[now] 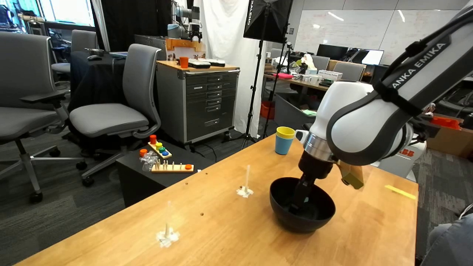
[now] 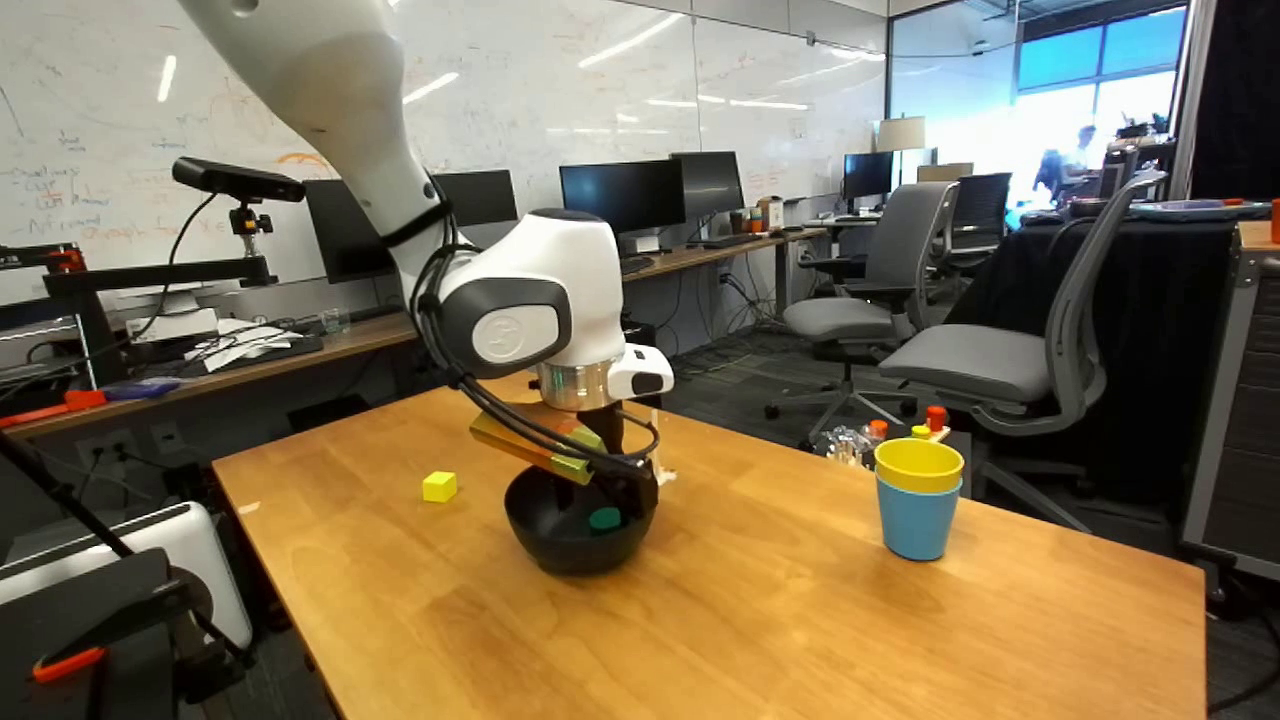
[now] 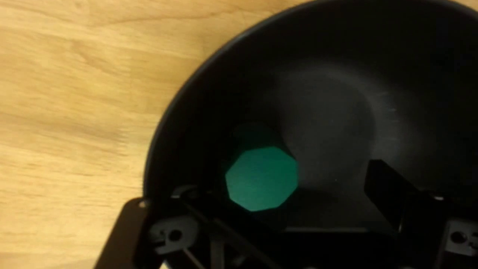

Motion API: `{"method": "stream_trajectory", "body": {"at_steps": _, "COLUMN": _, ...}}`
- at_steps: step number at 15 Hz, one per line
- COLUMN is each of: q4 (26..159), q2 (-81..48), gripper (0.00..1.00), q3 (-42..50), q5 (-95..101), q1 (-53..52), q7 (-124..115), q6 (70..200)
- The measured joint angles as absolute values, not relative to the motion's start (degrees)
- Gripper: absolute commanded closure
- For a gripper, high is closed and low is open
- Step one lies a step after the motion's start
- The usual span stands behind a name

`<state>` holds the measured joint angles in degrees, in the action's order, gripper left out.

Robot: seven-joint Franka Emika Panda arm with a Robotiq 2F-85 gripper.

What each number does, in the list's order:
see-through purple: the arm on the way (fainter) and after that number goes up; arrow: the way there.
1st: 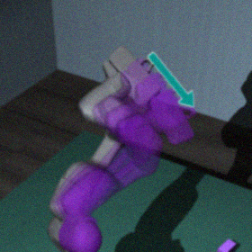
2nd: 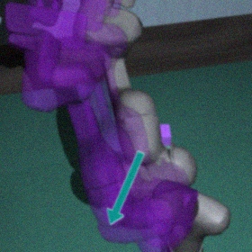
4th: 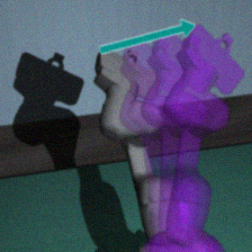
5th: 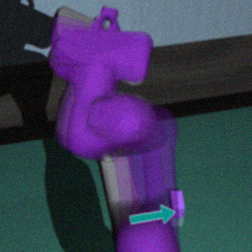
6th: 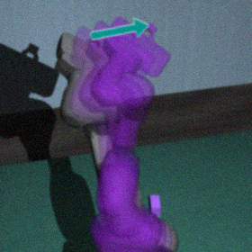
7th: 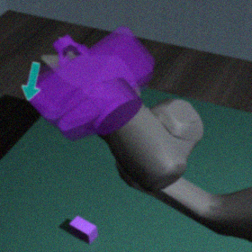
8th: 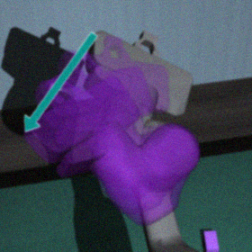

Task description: Put the green block inside the black bowl then place the yellow block on top of the green block

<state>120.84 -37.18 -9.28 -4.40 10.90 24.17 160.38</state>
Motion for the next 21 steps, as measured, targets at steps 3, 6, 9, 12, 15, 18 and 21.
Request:
{"method": "stream_trajectory", "body": {"at_steps": 3, "q4": 121.5, "q2": -36.5, "gripper": 0.0, "q3": -12.1, "q5": -4.7, "q1": 12.8, "q7": 24.3, "q6": 160.4}}
{"method": "stream_trajectory", "body": {"at_steps": 6, "q4": 123.5, "q2": -34.7, "gripper": 0.0, "q3": -16.3, "q5": -6.3, "q1": 16.1, "q7": 25.8, "q6": 160.5}}
{"method": "stream_trajectory", "body": {"at_steps": 9, "q4": 126.8, "q2": -31.4, "gripper": 0.0, "q3": -20.5, "q5": -8.6, "q1": 19.6, "q7": 28.4, "q6": 161.2}}
{"method": "stream_trajectory", "body": {"at_steps": 12, "q4": 131.2, "q2": -26.8, "gripper": 0.0, "q3": -22.5, "q5": -10.2, "q1": 21.5, "q7": 30.3, "q6": 161.3}}
{"method": "stream_trajectory", "body": {"at_steps": 15, "q4": 136.2, "q2": -21.5, "gripper": 0.0, "q3": -22.5, "q5": -10.7, "q1": 21.8, "q7": 31.0, "q6": 161.2}}
{"method": "stream_trajectory", "body": {"at_steps": 18, "q4": 142.1, "q2": -15.6, "gripper": 0.0, "q3": -22.0, "q5": -10.7, "q1": 21.4, "q7": 31.3, "q6": 161.2}}
{"method": "stream_trajectory", "body": {"at_steps": 21, "q4": 148.4, "q2": -9.2, "gripper": 0.0, "q3": -19.3, "q5": -10.7, "q1": 19.1, "q7": 31.3, "q6": 160.8}}
